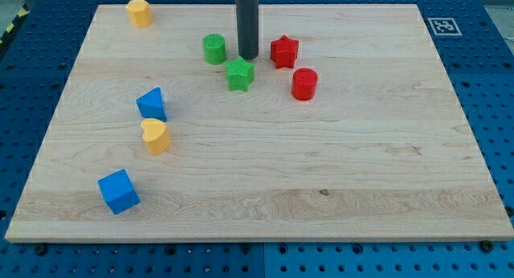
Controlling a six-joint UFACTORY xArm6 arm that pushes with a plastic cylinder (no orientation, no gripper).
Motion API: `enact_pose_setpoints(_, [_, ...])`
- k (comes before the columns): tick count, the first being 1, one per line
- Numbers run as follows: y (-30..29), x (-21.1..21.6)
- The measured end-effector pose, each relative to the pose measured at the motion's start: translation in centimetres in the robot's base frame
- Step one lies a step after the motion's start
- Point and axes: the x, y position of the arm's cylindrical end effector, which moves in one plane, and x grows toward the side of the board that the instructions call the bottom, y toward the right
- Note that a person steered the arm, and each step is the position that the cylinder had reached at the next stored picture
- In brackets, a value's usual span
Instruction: Push green circle closer to yellow hexagon
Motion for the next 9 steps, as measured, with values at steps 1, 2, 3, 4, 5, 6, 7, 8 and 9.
enact_pose_setpoints(1, [-2.7, 0.7])
enact_pose_setpoints(2, [-4.8, 0.4])
enact_pose_setpoints(3, [-4.9, -1.5])
enact_pose_setpoints(4, [-4.8, -2.4])
enact_pose_setpoints(5, [-4.9, -2.4])
enact_pose_setpoints(6, [-5.7, -1.7])
enact_pose_setpoints(7, [-7.3, 1.2])
enact_pose_setpoints(8, [-7.6, 1.6])
enact_pose_setpoints(9, [-7.4, 1.6])
